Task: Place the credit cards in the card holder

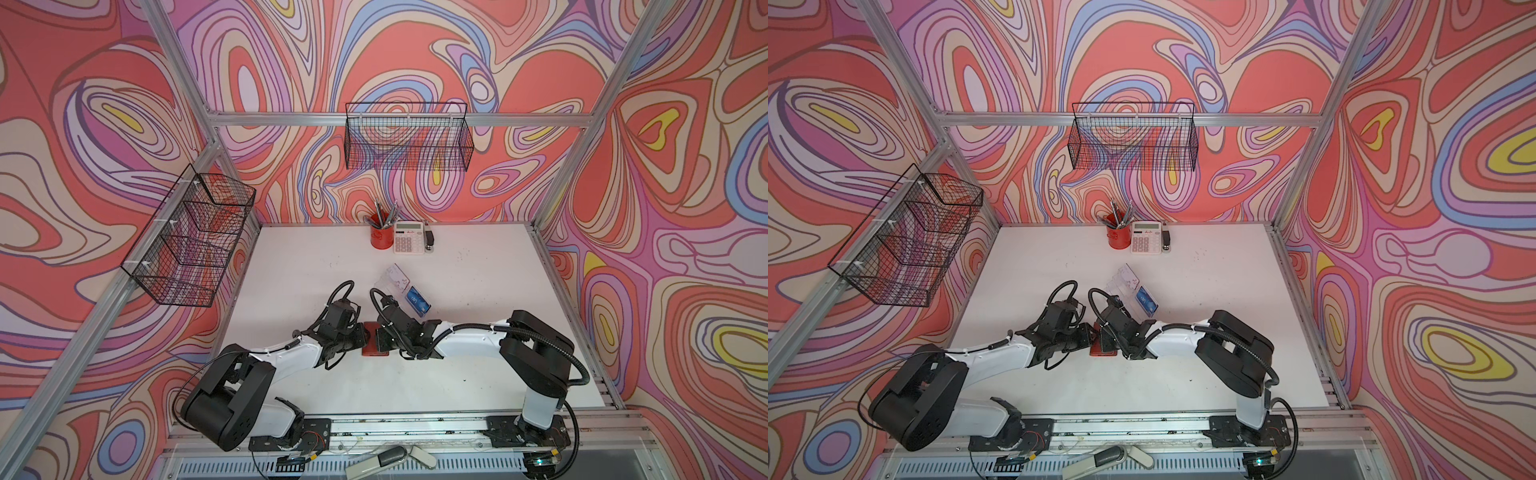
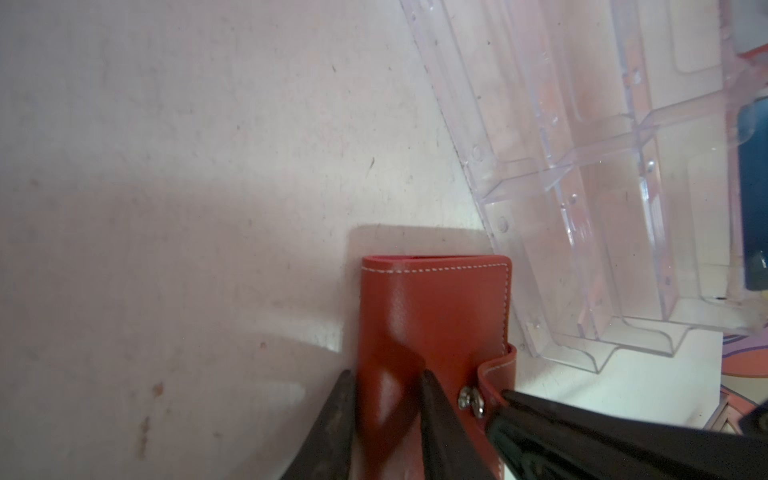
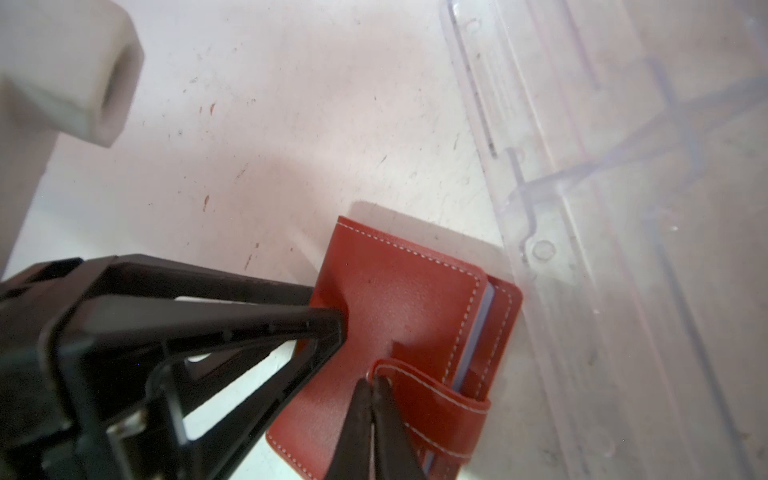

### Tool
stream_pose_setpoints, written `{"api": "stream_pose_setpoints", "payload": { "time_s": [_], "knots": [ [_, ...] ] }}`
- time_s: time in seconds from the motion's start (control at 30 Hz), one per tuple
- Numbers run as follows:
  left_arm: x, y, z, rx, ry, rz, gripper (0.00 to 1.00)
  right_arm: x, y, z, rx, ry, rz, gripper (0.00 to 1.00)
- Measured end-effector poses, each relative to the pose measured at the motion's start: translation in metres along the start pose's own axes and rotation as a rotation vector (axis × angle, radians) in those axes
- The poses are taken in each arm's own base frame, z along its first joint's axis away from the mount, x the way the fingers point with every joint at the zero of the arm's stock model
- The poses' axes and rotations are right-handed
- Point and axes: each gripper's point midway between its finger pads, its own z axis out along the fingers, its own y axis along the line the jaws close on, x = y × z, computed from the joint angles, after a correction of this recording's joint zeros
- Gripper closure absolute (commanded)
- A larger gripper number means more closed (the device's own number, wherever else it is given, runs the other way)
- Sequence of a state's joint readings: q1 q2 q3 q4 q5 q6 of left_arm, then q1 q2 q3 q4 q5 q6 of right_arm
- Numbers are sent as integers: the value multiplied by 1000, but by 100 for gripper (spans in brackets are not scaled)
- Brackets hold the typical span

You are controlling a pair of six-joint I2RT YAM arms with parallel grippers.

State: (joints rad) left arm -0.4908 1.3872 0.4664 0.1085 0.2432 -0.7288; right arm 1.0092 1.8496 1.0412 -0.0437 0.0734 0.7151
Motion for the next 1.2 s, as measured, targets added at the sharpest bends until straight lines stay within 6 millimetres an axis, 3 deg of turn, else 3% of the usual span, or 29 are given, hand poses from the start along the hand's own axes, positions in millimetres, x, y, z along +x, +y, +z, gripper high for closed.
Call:
{"api": "stream_pose_setpoints", "payload": {
  "time_s": [1.2],
  "knots": [
    [0, 0, 0, -1, -1, -1, 70, -2, 1, 9, 86, 83, -52, 100]
  ]
}}
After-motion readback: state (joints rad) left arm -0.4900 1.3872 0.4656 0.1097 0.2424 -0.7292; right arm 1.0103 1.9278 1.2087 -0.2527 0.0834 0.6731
